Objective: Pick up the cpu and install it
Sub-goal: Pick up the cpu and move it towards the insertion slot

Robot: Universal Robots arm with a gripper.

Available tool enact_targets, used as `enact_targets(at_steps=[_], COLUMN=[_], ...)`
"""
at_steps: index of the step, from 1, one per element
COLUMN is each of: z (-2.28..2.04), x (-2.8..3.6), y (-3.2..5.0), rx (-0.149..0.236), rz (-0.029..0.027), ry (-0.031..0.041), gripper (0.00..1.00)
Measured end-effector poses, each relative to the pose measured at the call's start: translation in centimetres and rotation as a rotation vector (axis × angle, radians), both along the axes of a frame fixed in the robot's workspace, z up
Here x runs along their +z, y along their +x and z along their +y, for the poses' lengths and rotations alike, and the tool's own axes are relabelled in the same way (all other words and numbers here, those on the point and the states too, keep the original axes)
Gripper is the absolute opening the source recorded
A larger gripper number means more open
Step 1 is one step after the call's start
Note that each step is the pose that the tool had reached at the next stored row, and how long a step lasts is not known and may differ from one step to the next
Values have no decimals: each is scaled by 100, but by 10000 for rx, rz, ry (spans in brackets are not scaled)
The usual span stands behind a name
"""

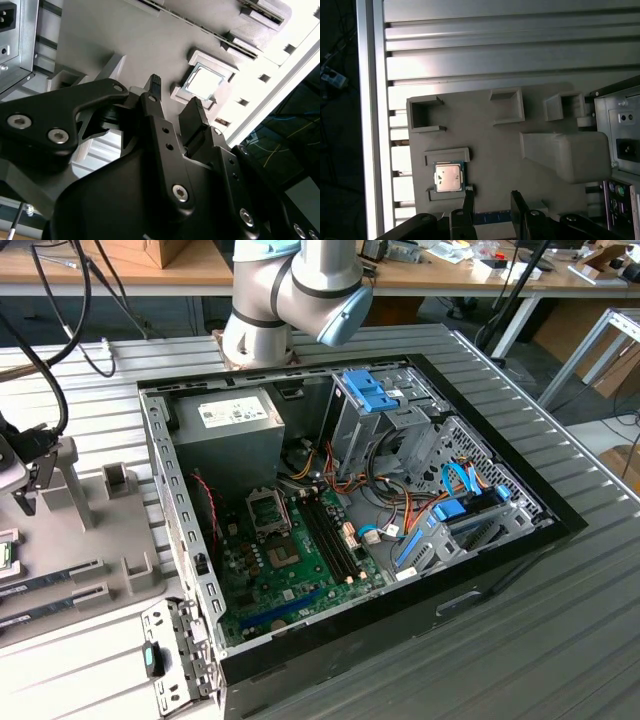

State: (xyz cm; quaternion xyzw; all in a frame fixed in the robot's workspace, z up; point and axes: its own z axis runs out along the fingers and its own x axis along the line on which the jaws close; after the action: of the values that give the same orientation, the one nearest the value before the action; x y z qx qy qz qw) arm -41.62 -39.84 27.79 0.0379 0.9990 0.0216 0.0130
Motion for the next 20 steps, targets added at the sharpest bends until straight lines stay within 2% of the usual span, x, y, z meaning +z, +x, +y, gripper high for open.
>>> enact_targets(at_steps=[20], z=[0], x=[-71], y=[0], rx=[0], rz=[-1], ry=[0], gripper=[42])
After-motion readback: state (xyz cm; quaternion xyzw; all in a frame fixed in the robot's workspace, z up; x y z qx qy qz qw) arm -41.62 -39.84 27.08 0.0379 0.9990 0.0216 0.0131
